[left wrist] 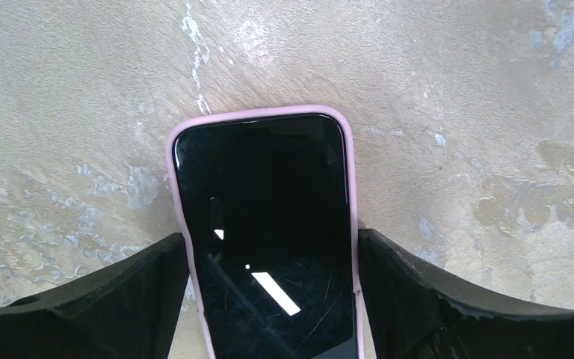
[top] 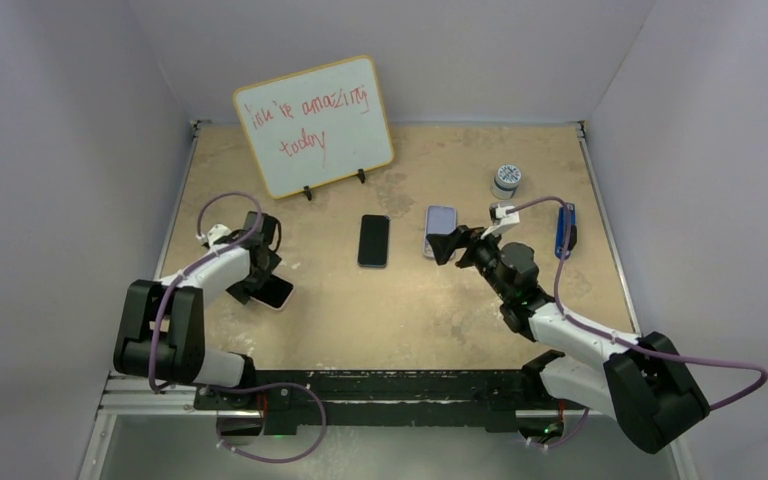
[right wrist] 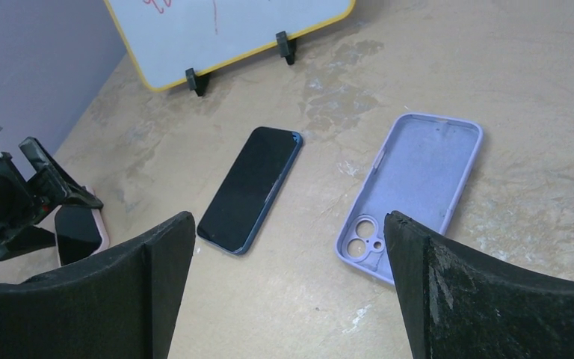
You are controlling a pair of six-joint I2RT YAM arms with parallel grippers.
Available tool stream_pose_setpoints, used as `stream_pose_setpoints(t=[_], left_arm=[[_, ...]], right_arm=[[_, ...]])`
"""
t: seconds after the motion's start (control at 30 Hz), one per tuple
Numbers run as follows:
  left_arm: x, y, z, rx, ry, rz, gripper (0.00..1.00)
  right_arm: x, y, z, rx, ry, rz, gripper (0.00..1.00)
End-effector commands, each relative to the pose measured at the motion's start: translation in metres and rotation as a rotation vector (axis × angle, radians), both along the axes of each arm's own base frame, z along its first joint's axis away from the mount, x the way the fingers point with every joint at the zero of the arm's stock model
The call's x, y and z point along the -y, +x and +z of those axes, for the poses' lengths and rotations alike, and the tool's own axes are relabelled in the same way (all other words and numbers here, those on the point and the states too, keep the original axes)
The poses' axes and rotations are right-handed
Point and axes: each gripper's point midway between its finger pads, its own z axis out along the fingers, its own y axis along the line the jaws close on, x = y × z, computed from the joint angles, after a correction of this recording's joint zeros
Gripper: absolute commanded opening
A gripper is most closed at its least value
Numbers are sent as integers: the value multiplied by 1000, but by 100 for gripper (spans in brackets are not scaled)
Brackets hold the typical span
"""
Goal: Take the phone out of the phone case
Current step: Pick up the phone at the center of the board.
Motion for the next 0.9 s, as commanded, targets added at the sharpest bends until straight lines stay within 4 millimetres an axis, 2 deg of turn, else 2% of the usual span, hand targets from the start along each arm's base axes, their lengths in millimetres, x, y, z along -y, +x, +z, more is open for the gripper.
stream_pose_setpoints(t=[0.0,0.1,0.3,0.43,0.63,0.87], left_arm=[[11,-9,-25,-9,-92,-4,75],[14,-9,-18,26,-107,-17,61],[16,4,19,180,-101,-114,37],[26,11,37,292,-134,-201,22],[56,21,53,501,-254,-339,10],[99,32,70,667,-413,-539,6]], right_arm=[[-13,4,23,62,11,52,96],[-18,1,25,67,20,89,97],[-37,-10,33,102,50,215,99],[-51,-17,34,106,65,298,99],[-63,-23,38,120,92,348,99],[-81,-30,36,105,90,407,99]])
